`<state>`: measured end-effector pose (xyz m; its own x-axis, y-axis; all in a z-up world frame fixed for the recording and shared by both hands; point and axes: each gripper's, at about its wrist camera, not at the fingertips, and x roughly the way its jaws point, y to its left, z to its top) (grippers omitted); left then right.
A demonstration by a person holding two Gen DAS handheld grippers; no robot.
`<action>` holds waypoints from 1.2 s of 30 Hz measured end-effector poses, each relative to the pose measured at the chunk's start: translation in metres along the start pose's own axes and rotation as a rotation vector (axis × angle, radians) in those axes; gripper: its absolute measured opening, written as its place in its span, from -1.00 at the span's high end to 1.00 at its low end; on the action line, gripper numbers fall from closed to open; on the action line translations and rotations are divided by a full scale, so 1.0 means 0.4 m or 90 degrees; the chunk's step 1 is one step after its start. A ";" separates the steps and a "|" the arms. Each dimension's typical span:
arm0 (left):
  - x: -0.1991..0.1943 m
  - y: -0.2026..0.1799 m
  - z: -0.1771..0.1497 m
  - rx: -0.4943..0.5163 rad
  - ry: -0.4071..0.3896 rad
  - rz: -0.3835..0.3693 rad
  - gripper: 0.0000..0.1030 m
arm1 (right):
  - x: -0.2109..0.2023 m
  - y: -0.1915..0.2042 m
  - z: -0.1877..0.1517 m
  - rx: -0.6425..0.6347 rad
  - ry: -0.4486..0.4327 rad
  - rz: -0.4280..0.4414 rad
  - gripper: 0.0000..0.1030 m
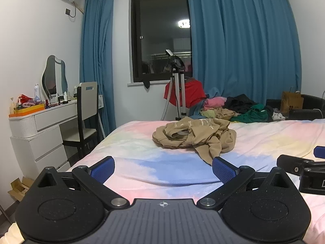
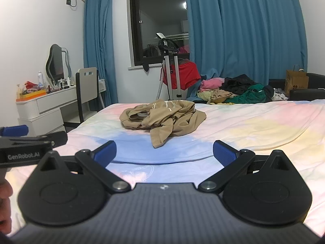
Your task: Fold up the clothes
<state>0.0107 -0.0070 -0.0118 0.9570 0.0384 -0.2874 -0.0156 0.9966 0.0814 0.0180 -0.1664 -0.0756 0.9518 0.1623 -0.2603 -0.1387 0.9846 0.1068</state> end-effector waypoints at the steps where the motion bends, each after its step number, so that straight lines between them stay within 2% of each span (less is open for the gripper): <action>1: 0.000 0.001 -0.001 -0.001 0.000 0.000 -0.99 | 0.000 0.000 0.000 0.001 0.000 0.001 -1.00; 8: 0.008 0.005 -0.013 -0.002 0.008 -0.009 -0.99 | -0.006 -0.008 0.007 0.026 -0.005 -0.005 -1.00; 13: -0.019 0.030 -0.009 -0.005 0.009 0.011 -0.99 | -0.027 -0.011 0.031 0.043 -0.022 -0.025 -1.00; 17: -0.044 0.057 0.009 -0.031 0.014 0.024 -0.99 | -0.070 -0.018 0.072 0.071 -0.042 -0.016 -1.00; 18: -0.046 0.059 0.016 -0.027 0.020 0.021 -0.99 | -0.082 -0.020 0.086 0.082 -0.046 -0.007 -1.00; 22: -0.019 0.041 0.076 -0.028 0.063 -0.066 -0.96 | -0.129 -0.027 0.142 0.133 -0.050 0.059 -1.00; 26: 0.073 0.011 0.131 -0.019 0.096 -0.090 -0.98 | -0.156 -0.027 0.158 0.143 -0.068 0.069 -1.00; 29: 0.203 0.005 0.144 -0.023 0.136 -0.087 -0.98 | -0.133 -0.044 0.131 0.134 -0.056 0.061 -1.00; 31: 0.304 0.015 0.139 -0.024 0.161 -0.076 -0.97 | -0.096 -0.069 0.097 0.139 -0.032 0.061 -1.00; 33: 0.432 0.030 0.116 -0.021 0.210 -0.068 -0.95 | -0.056 -0.099 0.065 0.163 -0.006 0.061 -1.00; 36: 0.606 0.053 0.066 -0.025 0.256 -0.039 -0.80 | 0.012 -0.139 0.022 0.215 0.047 0.078 -1.00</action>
<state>0.2499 0.0214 -0.0548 0.7671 -0.0029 -0.6415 0.0194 0.9996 0.0186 0.0326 -0.2207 -0.0745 0.9098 0.2940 -0.2930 -0.1405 0.8824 0.4491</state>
